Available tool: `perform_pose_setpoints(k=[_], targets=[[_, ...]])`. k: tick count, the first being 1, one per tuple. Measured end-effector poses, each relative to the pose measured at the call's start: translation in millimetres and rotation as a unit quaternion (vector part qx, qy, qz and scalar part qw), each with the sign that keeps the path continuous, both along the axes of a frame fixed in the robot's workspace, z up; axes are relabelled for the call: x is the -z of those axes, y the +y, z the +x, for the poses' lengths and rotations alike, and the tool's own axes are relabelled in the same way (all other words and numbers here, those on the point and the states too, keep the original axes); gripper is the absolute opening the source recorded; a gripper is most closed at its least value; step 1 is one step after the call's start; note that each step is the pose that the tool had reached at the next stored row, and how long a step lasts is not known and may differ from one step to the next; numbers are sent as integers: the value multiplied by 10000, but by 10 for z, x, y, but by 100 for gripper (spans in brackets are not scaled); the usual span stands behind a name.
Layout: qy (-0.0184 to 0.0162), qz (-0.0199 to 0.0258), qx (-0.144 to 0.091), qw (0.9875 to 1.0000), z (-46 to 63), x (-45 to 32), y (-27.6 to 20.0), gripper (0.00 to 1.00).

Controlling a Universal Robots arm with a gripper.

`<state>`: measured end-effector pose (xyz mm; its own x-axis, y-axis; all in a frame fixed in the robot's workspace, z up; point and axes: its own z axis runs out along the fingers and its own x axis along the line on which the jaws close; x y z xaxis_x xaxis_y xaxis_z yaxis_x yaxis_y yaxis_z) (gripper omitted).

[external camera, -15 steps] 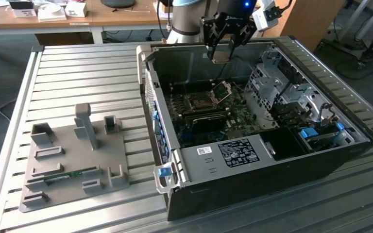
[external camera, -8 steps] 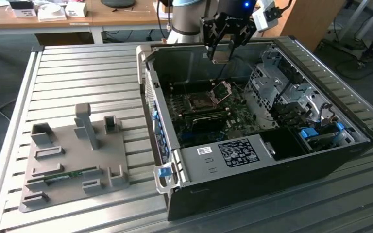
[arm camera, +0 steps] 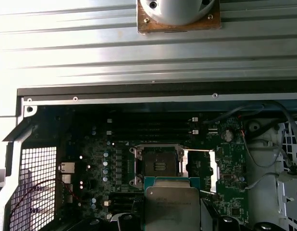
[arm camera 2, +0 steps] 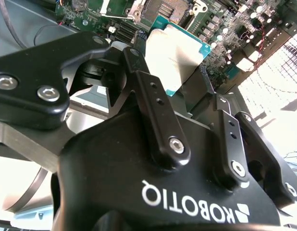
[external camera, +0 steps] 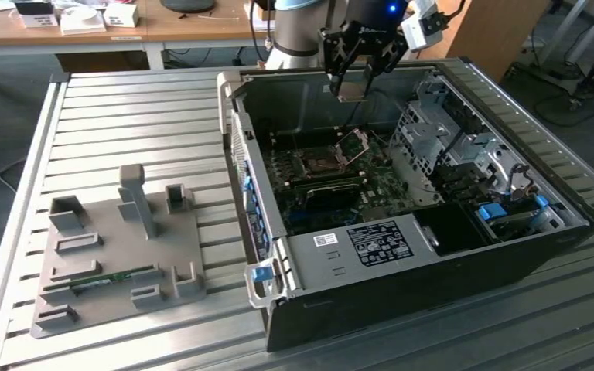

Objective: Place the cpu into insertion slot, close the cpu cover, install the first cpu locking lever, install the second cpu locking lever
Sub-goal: 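Place the cpu into insertion slot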

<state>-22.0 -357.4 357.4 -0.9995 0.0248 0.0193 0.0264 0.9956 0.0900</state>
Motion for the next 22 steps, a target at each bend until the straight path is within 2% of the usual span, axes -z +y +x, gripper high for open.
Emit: perform_pose_setpoints(k=[22], targets=[[-1,1,0,10000,0,63,0,54]])
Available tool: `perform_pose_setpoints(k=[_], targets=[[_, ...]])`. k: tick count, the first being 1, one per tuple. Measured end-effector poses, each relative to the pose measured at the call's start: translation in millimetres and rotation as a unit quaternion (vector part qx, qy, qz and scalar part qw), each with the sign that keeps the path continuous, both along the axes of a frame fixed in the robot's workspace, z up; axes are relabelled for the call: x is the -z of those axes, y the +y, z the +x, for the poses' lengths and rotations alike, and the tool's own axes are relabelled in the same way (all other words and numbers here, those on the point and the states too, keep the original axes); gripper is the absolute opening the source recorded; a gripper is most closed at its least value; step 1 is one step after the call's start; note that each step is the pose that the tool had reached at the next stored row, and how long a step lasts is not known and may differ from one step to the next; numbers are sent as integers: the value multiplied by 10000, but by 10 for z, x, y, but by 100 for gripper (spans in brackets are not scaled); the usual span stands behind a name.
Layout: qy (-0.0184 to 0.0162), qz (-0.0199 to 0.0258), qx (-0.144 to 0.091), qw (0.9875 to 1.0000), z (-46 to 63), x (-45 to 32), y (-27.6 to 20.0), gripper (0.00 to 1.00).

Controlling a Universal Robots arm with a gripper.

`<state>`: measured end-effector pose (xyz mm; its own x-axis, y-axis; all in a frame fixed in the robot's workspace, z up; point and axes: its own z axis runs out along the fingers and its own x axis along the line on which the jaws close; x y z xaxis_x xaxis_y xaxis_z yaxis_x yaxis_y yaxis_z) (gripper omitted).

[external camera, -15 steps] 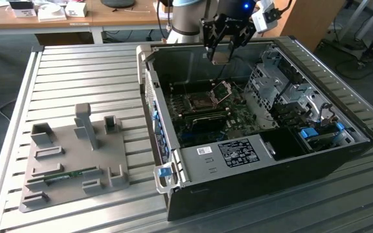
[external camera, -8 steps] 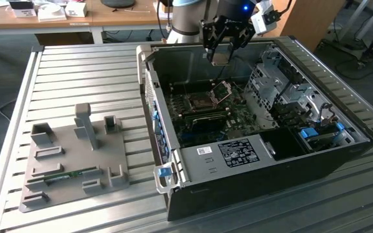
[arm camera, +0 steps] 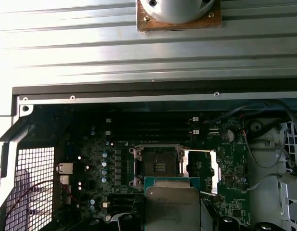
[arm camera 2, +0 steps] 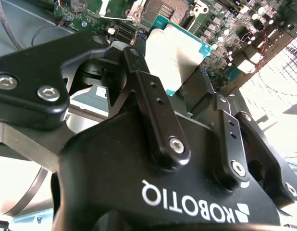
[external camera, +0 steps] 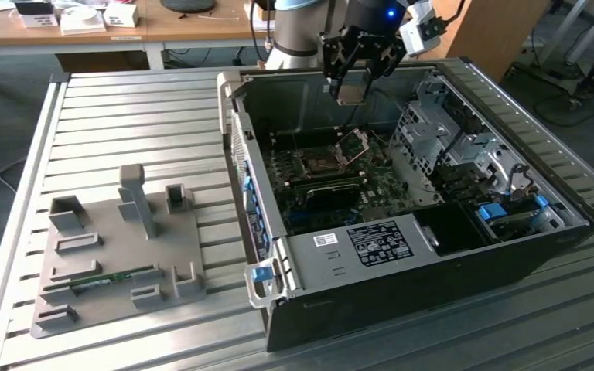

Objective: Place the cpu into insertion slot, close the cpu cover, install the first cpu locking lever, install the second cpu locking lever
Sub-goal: 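Place the cpu into insertion slot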

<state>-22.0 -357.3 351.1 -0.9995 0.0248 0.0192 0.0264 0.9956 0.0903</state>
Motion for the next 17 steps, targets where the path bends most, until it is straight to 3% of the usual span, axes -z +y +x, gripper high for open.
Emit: perform_pose_setpoints(k=[17], targets=[[1,-2,0,10000,0,60,0,54]])
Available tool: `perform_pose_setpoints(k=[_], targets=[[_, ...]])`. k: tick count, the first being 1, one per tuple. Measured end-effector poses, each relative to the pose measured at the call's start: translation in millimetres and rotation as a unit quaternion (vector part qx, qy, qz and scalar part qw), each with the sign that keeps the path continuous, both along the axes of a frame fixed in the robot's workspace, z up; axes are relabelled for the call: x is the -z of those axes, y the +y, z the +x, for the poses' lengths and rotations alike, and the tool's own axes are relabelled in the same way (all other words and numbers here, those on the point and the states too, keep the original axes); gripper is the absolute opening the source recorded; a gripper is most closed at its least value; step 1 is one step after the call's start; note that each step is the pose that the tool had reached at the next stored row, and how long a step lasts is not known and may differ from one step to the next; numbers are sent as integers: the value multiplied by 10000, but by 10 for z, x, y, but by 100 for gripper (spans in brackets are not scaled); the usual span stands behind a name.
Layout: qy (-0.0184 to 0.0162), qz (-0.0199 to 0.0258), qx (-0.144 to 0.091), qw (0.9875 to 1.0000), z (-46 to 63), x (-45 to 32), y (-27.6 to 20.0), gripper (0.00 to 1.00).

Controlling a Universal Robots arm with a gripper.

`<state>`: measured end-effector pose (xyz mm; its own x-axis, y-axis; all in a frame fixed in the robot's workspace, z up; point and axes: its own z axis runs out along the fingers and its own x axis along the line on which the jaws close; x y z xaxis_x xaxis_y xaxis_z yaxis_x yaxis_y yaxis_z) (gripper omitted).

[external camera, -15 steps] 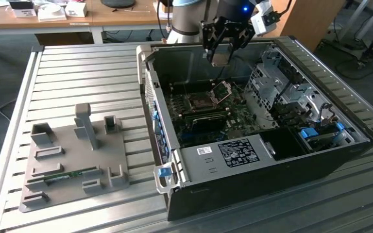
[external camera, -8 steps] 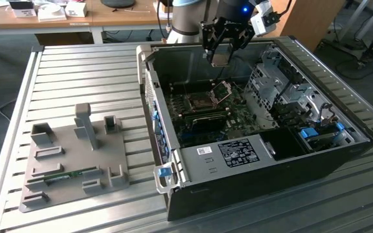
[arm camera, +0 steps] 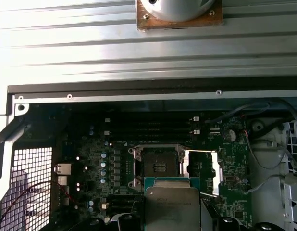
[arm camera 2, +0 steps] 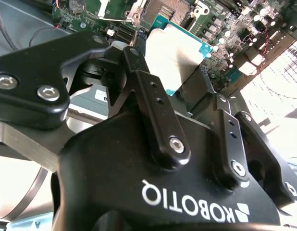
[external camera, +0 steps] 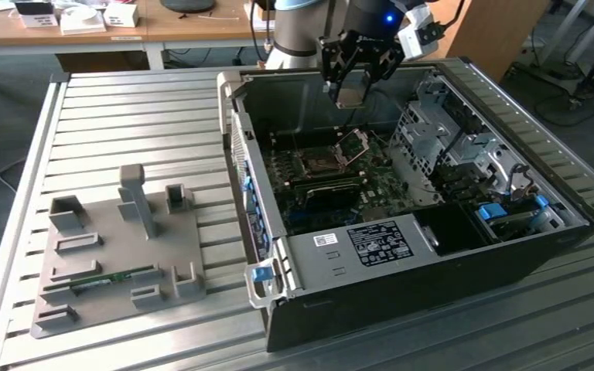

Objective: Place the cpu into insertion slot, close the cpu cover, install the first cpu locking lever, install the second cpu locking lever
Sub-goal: 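Place the cpu into insertion slot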

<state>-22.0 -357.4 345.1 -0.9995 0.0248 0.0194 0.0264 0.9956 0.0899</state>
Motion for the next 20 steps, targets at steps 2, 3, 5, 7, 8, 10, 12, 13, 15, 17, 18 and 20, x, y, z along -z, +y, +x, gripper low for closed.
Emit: perform_pose_setpoints(k=[2,3,5,7,8,10,12,13,15,17,18,20], targets=[[0,1,0,10000,0,3,0,54],[0,1,0,10000,0,5,0,54],[0,1,0,10000,0,5,0,54],[-1,2,0,10000,0,8,0,54],[-1,3,0,10000,0,13,0,54],[0,1,0,10000,0,22,0,54],[0,1,0,10000,0,31,0,54],[0,1,0,10000,0,40,0,54],[0,1,0,10000,0,41,0,54],[-1,2,0,10000,0,46,0,54],[-1,1,0,10000,0,46,0,54],[0,0,0,10000,0,46,0,54]])
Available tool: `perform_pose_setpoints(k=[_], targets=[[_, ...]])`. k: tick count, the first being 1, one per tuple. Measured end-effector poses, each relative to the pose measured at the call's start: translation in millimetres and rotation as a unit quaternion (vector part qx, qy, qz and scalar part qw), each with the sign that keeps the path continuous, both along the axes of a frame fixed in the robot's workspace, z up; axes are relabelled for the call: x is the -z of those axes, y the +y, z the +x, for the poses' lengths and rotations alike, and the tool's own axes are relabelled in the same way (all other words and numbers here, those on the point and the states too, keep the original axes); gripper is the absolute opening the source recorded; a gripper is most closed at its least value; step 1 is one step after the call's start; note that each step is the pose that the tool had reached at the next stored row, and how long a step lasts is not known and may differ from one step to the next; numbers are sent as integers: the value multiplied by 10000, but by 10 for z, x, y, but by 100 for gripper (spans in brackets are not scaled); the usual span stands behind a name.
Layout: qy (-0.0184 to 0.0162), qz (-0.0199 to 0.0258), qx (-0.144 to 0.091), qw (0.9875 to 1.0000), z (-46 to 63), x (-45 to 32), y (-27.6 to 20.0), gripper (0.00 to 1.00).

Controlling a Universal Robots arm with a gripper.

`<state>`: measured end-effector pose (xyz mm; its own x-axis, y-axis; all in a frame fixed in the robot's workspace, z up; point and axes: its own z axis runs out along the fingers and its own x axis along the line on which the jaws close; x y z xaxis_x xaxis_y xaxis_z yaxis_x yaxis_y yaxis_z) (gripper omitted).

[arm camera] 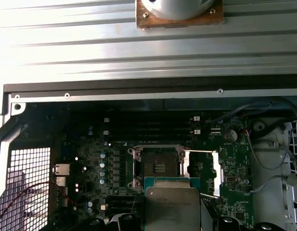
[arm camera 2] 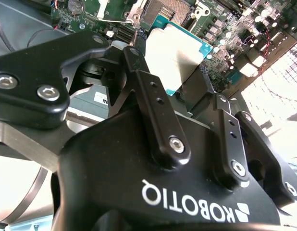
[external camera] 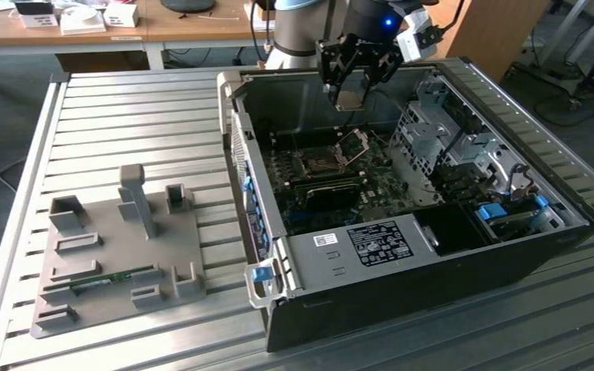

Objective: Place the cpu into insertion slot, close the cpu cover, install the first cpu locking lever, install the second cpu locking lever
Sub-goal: 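Place the cpu into insertion slot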

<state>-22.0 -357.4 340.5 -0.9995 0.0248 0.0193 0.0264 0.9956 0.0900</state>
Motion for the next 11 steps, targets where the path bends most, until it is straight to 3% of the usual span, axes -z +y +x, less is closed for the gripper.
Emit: perform_pose_setpoints(k=[11], targets=[[0,1,0,10000,0,12,0,54]])
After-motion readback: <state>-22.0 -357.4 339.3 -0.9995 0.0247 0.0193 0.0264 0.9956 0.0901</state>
